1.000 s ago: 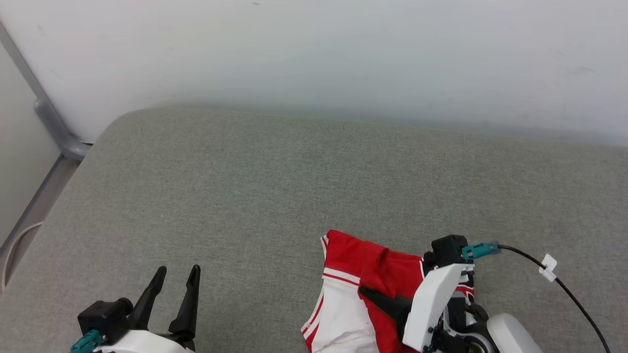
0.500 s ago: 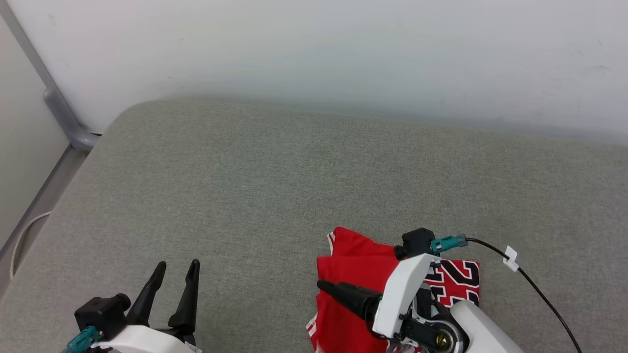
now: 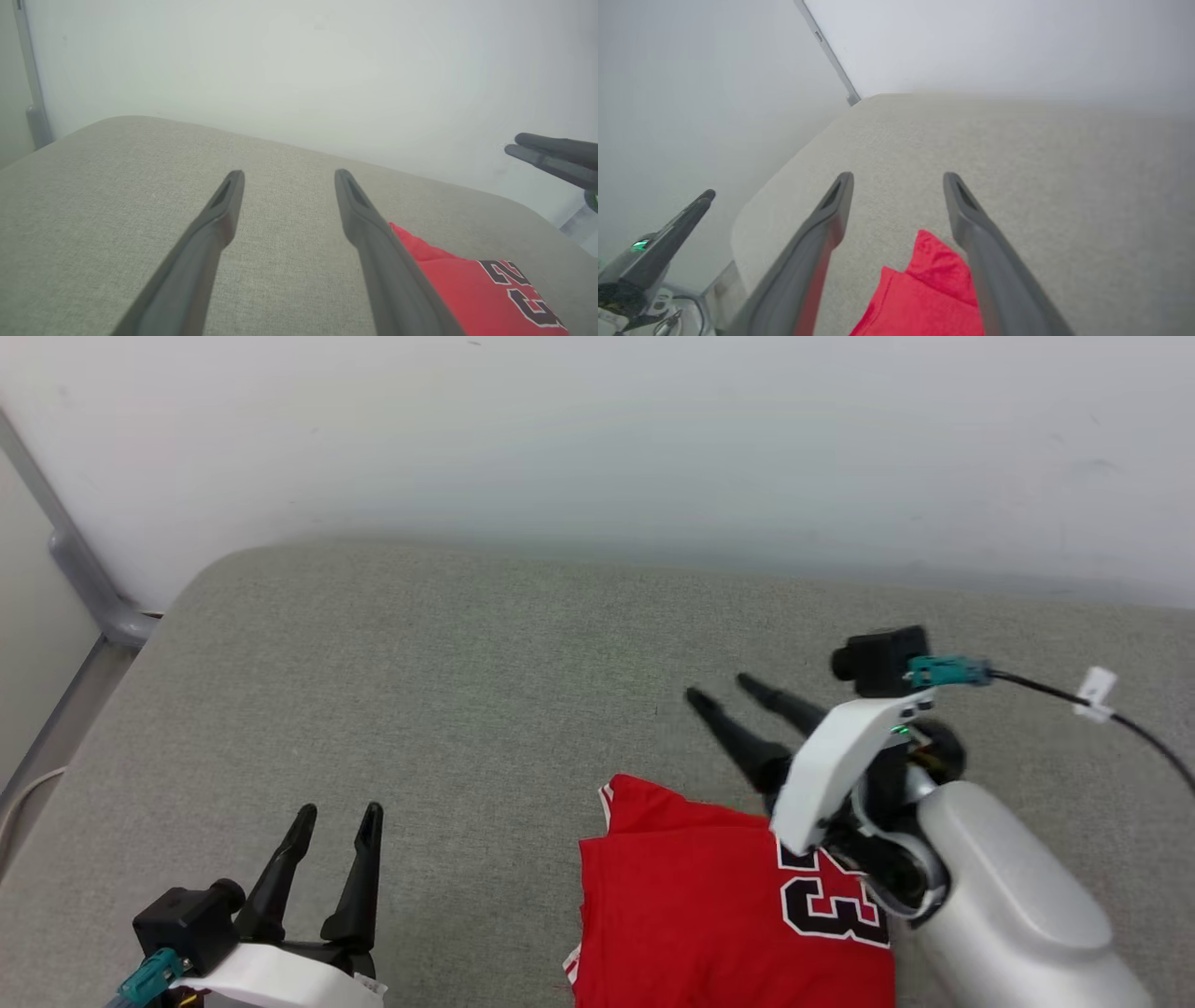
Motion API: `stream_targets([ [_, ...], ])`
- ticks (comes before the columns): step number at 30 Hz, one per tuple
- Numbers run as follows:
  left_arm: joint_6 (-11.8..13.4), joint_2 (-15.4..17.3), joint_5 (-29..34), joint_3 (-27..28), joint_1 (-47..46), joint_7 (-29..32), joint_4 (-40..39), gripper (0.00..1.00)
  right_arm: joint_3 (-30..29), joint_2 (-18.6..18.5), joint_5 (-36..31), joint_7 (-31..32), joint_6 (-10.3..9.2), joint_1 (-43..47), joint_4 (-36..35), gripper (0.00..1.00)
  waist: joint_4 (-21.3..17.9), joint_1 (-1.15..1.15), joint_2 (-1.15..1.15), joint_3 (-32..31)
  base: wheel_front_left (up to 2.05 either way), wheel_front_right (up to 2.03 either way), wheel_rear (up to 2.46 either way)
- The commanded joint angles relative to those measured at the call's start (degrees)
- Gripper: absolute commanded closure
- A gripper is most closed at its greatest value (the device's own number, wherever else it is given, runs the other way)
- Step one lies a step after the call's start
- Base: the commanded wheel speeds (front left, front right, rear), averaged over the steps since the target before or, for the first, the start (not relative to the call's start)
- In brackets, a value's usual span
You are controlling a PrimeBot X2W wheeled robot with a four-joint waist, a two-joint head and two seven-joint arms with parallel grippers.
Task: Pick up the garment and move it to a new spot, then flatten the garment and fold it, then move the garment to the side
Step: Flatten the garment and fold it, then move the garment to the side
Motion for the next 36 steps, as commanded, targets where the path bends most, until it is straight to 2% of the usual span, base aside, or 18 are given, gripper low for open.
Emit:
stream_targets([
  [1,-0.1,-0.5,0.5,0.3,0.2,-0.1,-0.5,0.0,-0.6,-2.0,-3.1,-1.7,-0.03,-0.3,-1.1,0.0,-0.5,0.0,0.0,0.0,0.0,0.0,0.0],
  [4,-0.4,-1.4,1.9,1.1,0.2,-0.1,-1.8,0.0,-2.7,-6.0,-10.9,-5.7,-0.03,1.3,-4.5,0.0,-1.4,0.0,0.0,0.0,0.0,0.0,0.0],
  [7,-0.7,-2.7,3.6,2.2,0.0,-0.1,-3.4,0.0,-6.4,-9.3,-16.0,-9.4,-0.04,4.2,-8.3,0.0,-2.2,0.0,0.0,0.1,0.0,0.0,0.0],
  [13,-1.3,-5.6,6.5,4.9,0.9,-0.1,-5.7,0.0,-16.1,-11.6,-23.7,-15.0,-0.04,12.6,-16.4,0.0,-4.0,0.0,0.0,0.7,0.0,0.0,0.0],
  [18,-1.9,-6.8,8.8,5.4,1.3,-0.1,-6.6,0.0,-24.7,-8.4,-27.5,-18.1,-0.04,21.1,-22.8,0.0,-5.1,0.0,0.0,1.3,0.0,0.0,0.0],
  [25,-2.1,-8.5,10.2,4.9,0.6,-0.1,-6.9,0.0,-29.7,-2.6,-31.9,-21.6,-0.03,30.7,-30.1,0.0,-5.7,0.0,0.0,2.5,0.0,0.0,0.0],
  [31,-2.1,-7.6,12.1,3.8,0.4,-0.1,-6.0,0.0,-31.6,1.5,-34.9,-23.8,-0.04,34.0,-29.9,0.0,-6.0,0.0,0.0,3.1,0.0,0.0,0.0],
  [36,-2.1,-7.7,12.0,4.1,1.5,-0.1,-5.5,0.0,-32.3,3.2,-36.6,-24.5,-0.04,34.3,-28.4,0.0,-6.2,0.0,0.0,3.1,0.0,0.0,0.0],
])
